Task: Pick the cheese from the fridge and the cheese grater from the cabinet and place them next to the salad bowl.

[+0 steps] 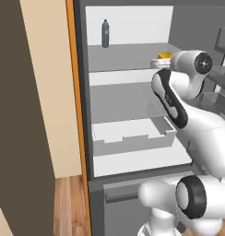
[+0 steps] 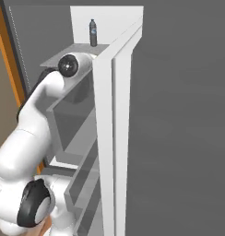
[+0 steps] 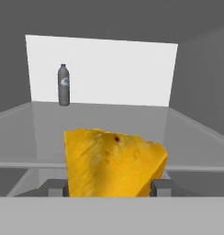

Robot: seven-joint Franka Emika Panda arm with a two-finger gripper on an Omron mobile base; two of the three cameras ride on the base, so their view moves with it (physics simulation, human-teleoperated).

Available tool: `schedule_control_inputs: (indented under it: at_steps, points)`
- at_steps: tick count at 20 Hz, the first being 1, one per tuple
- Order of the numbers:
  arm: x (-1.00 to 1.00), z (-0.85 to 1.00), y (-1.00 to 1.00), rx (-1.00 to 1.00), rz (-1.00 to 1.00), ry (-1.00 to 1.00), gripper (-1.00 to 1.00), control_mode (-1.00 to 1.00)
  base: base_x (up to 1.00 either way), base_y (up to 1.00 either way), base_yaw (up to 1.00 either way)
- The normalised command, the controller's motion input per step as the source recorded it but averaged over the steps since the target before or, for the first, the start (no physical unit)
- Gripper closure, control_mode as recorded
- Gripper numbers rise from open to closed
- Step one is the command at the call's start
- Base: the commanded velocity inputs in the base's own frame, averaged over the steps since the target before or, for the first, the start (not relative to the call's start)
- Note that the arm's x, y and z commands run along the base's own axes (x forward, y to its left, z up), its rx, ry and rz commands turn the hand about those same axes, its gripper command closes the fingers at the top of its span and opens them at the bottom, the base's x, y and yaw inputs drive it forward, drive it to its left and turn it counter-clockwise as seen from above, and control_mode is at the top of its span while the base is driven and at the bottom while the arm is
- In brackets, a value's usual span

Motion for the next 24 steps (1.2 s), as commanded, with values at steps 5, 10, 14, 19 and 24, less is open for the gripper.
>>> schedule_control_inputs:
  at_steps: [5,10,14,19,24]
  points:
    - [-1.00,0.46,0.16,-0.03,0.00,0.00,1.00,-1.00,0.00,0.00,0.00]
    - [-1.00,0.12,0.23,-0.04,0.00,0.01,1.00,-1.00,0.00,0.00,0.00]
    - [-1.00,-0.05,0.22,0.02,0.00,0.00,1.00,-1.00,0.00,0.00,0.00]
    - [-0.87,0.01,0.14,0.02,0.00,0.05,1.00,-1.00,0.00,0.00,0.00]
    - [-0.55,0.04,0.02,0.01,0.00,0.24,1.00,-1.00,0.00,0.00,0.00]
